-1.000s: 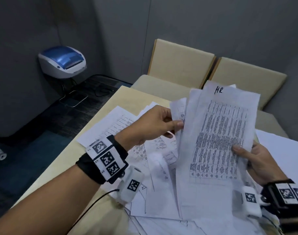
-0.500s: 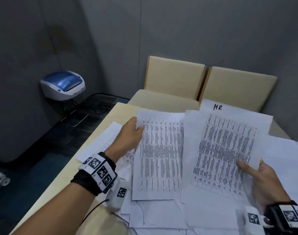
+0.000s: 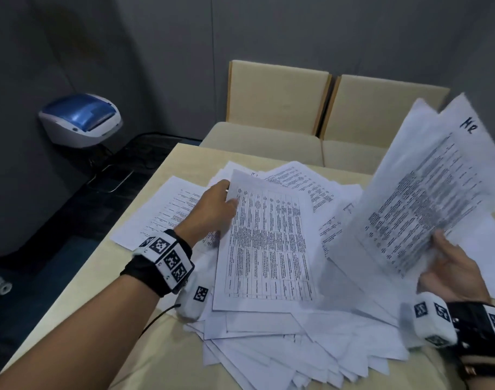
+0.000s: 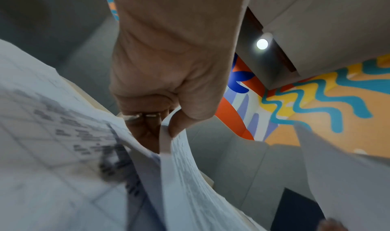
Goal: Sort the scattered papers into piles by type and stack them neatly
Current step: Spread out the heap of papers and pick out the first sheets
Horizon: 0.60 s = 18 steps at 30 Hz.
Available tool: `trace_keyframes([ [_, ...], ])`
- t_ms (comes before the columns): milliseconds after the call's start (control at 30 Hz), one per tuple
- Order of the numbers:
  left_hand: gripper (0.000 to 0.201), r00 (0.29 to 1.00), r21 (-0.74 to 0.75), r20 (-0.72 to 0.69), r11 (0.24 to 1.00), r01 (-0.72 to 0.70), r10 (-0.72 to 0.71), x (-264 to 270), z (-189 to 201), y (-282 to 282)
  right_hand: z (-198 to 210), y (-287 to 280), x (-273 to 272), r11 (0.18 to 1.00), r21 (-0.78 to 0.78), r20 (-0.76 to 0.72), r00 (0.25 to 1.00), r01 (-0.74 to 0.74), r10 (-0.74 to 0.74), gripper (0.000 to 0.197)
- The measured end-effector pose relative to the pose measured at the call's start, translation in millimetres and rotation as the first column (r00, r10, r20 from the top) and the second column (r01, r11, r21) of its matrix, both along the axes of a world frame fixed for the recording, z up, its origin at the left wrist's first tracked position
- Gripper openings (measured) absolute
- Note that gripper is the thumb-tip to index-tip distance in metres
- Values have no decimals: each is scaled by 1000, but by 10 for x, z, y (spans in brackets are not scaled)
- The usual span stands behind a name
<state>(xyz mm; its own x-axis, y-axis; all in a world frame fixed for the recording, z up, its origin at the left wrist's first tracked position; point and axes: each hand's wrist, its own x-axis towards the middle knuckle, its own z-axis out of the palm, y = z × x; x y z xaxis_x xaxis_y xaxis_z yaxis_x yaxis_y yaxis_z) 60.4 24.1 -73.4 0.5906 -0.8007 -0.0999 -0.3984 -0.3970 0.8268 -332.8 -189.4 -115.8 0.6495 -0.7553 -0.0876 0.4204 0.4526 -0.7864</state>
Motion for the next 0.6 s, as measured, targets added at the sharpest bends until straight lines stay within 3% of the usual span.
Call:
trace_keyframes([
  [67, 25, 992, 97, 44, 989, 111, -116, -95, -25, -21, 133, 172, 58, 996, 78, -19, 999, 46, -45, 71],
  [133, 36, 979, 158, 0, 966, 203, -206, -218, -5, -43, 164, 255, 155, 974, 153, -80, 984, 169, -158, 65],
  [200, 66, 964, 221, -5, 939, 262, -268, -334, 36, -76, 191, 252, 252, 954, 251, -41, 986, 165, -160, 55],
  [233, 81, 953, 283, 59, 921, 268, -296, -390, 63, -93, 196, 266, 263, 958, 261, 15, 992, 118, -126, 53],
  [300, 96, 922, 349, 219, 909, 230, -318, -494, 135, -91, 197, 254, 302, 975, -37, -96, 971, 217, -220, 59],
  [333, 95, 915, 324, 242, 916, 238, -323, -560, 210, -65, 177, 214, 271, 972, -57, -85, 969, 227, -231, 60],
  [400, 87, 916, 185, 106, 913, 363, -386, -718, 348, -9, 322, 326, 373, 919, -213, -167, 914, 333, -370, 54],
  [467, 76, 844, -20, -115, 851, 525, -523, -952, 514, 57, 361, 375, 575, 982, -90, -59, 983, 168, -173, 45],
  [500, 69, 793, -119, -170, 811, 573, -585, -1071, 589, 79, 420, 425, 647, 967, -171, -50, 978, 191, -202, 42],
  [533, 61, 775, -178, -164, 791, 585, -610, -1170, 619, 84, 461, 458, 699, 951, -231, -54, 974, 204, -222, 41],
  [600, 43, 843, -221, -10, 823, 523, -538, -1274, 594, 53, 421, 354, 684, 923, -311, -76, 962, 226, -261, 43],
])
